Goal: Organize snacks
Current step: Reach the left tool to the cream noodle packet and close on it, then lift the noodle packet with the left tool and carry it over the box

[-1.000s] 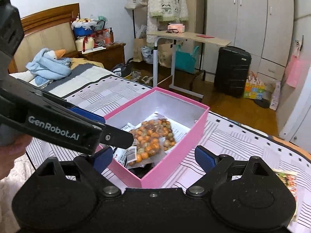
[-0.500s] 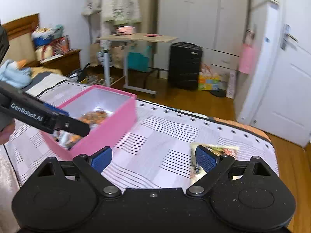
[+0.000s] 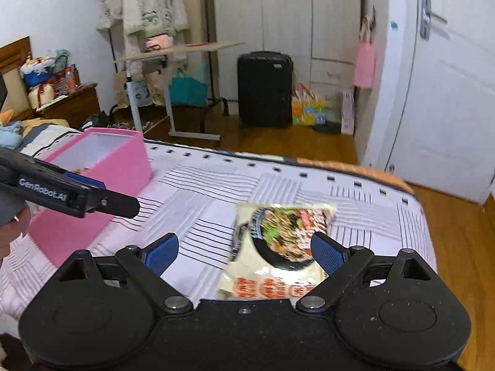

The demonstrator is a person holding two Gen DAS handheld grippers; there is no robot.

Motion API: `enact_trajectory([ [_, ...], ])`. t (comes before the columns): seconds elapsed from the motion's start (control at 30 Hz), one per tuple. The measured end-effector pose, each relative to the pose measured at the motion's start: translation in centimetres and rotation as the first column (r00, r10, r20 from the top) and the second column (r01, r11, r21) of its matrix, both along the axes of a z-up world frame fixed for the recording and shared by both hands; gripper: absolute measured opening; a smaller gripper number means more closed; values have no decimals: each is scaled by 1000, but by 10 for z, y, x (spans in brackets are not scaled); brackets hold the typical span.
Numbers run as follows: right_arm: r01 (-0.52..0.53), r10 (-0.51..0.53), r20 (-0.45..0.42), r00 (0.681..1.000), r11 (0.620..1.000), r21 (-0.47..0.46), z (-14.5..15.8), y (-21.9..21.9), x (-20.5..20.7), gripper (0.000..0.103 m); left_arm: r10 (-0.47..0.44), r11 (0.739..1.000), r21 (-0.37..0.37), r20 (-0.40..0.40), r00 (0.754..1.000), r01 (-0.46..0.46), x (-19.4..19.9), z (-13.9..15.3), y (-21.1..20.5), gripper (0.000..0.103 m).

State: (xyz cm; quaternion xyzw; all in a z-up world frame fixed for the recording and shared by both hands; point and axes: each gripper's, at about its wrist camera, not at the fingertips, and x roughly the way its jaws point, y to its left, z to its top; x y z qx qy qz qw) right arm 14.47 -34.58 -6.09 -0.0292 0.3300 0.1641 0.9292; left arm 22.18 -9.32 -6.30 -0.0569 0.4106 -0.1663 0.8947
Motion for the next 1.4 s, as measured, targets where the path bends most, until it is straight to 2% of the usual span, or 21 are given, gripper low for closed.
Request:
enact_trajectory([
  [0.07, -21, 21, -20, 1000, 1000, -21, -13, -5, 10, 95, 12, 998, -57, -24, 1000, -13, 12, -11, -6, 81],
  [0.13, -13, 9, -41, 999, 995, -101, -28, -9, 21, 96, 21, 993, -118, -41, 999, -26, 22, -23, -11, 81],
  [0.2, -11, 1, -62, 998, 985, -171, -41, -13, 30, 96, 22, 989, -145, -52, 998, -30, 31, -35, -19, 81],
  [0.27, -50, 33, -98, 995, 983, -175, -49, -18, 35, 96, 16, 985, -170, -67, 998, -27, 40, -48, -27, 81],
  [0.4, -145, 122, -153, 981, 978, -151, -65, -25, 42, 96, -17, 962, -272, -105, 994, -12, 55, -74, -41, 81],
  [0.53, -170, 136, -183, 974, 968, -183, -79, -27, 50, 97, -38, 959, -283, -147, 988, -5, 67, -91, -62, 81],
  [0.73, -182, 133, -247, 960, 965, -187, -102, -30, 64, 98, 12, 953, -293, -229, 973, -81, 79, -118, -66, 80],
  [0.83, -193, 152, -242, 958, 969, -156, -109, -33, 68, 103, -30, 944, -329, -199, 980, -38, 76, -119, -64, 80],
  [0.9, -212, 178, -223, 958, 967, -139, -113, -33, 70, 103, -50, 941, -337, -193, 980, -19, 76, -121, -67, 76],
  [0.97, -222, 195, -197, 961, 967, -126, -115, -31, 72, 103, -61, 944, -331, -185, 981, -4, 76, -122, -71, 66],
  [1.07, -215, 195, -163, 967, 969, -119, -118, -24, 68, 103, -62, 940, -341, -187, 980, -6, 74, -122, -73, 58],
  [1.23, -131, 116, -129, 985, 985, -114, -116, -10, 58, 103, -80, 945, -327, -174, 982, 19, 74, -119, -71, 53],
  [1.4, -72, 59, -112, 992, 991, -111, -115, 3, 46, 101, -85, 963, -267, -168, 982, 38, 66, -110, -71, 50],
])
